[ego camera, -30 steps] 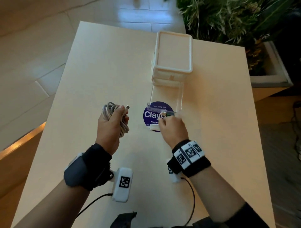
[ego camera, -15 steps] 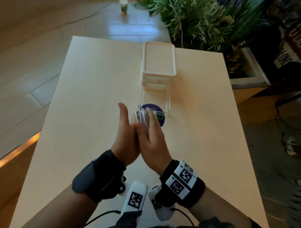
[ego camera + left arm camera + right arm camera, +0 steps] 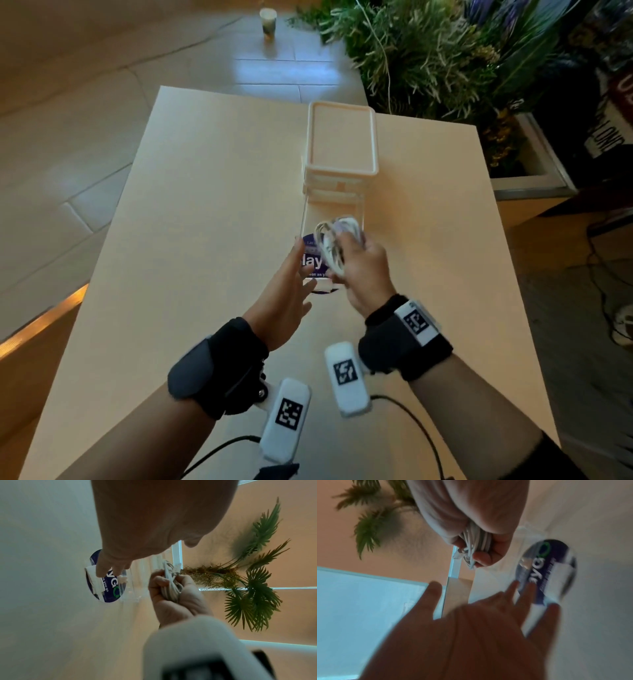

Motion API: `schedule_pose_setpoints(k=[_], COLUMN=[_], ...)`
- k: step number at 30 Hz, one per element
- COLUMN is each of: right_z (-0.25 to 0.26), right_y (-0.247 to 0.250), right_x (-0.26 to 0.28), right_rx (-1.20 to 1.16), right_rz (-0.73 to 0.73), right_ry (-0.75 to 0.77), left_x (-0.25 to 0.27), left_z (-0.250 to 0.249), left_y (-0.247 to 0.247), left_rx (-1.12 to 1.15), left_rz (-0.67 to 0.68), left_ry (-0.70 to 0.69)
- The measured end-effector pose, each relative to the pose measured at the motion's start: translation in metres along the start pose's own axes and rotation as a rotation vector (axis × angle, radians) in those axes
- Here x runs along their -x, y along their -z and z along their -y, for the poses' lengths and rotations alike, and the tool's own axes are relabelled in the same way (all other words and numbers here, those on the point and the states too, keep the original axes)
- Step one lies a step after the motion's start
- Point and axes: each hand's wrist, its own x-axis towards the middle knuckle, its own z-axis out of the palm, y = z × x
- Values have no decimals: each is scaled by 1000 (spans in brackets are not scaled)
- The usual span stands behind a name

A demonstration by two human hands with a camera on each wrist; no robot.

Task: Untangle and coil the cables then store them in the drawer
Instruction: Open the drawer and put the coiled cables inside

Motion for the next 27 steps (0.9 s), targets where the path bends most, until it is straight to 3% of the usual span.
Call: schedule_pose_setpoints(k=[2,4,7,11,15,18,21,27], right_z=[13,15,2,-29,-34,-29,-27,-14], right_y=[3,6,2,-1,-2,1,8,16], right_x=[-26,-50,-83,-109,-122,-126,-122,-126], right_rx=[132,463,919,1400,1684,1738,1711,1519], right_rz=[-72,-137,6,165,243,363,509,509], right_ry=[181,468,672,724,631,566,526,440], left_x=[-4,-8,-15,-36,-68,-95,-115,-129], left_z=[3,4,7,13,12,7,3,-3], left_y=[2,7,23,42,51,54,54,57], left_rx=[-37,-204,-717,-1321,-1727,-1944,-2015,-2070], left_rz=[-73,-185,-316,-357,-290,-229,-162,-135], left_ry=[-42,-166,-463,-770,-777,-793,-871,-926])
